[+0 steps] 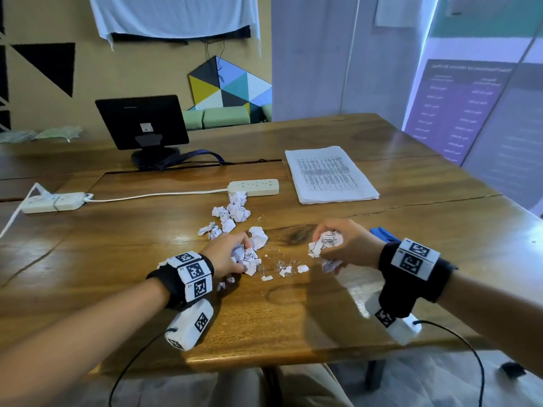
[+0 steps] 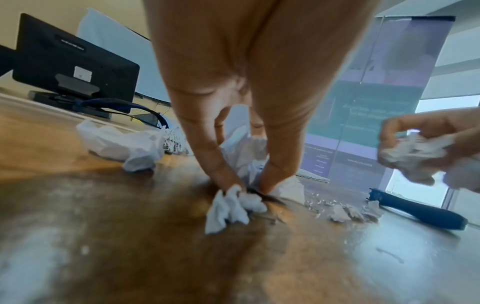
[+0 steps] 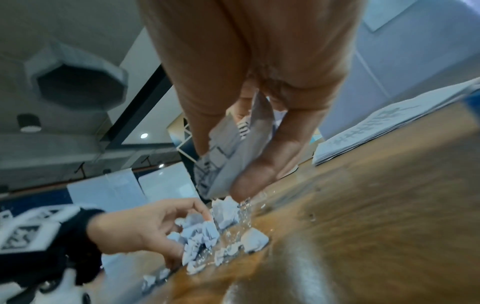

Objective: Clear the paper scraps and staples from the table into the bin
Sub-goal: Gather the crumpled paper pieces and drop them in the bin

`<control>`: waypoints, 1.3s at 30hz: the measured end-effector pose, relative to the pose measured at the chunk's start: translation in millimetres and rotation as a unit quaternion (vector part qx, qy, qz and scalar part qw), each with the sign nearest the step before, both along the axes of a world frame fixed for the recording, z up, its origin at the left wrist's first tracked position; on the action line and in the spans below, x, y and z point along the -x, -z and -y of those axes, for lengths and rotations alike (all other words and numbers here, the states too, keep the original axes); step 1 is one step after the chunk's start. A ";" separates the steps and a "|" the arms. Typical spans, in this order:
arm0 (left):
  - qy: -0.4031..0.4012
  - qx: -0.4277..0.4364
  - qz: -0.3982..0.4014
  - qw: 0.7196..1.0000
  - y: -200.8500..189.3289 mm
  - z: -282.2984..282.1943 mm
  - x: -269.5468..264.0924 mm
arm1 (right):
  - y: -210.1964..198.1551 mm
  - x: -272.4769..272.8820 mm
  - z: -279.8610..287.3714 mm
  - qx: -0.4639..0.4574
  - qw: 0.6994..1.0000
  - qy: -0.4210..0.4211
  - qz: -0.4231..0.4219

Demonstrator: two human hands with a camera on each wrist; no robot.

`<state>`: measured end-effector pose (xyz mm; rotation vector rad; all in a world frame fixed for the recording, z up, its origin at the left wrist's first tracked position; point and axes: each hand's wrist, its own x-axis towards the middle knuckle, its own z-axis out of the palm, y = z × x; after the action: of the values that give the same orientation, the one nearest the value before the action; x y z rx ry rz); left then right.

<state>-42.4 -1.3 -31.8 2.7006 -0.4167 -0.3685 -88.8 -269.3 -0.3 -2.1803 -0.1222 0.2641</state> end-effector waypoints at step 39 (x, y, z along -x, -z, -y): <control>0.287 0.299 -0.168 0.894 -49.3 240.3 100.2 | 206.3 300.7 267.4 -0.145 0.822 0.434 -0.338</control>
<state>-142.6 -241.6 17.5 1.8282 -1.0289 -0.7168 -389.5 -536.7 -206.6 -1.5189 1.1317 0.4293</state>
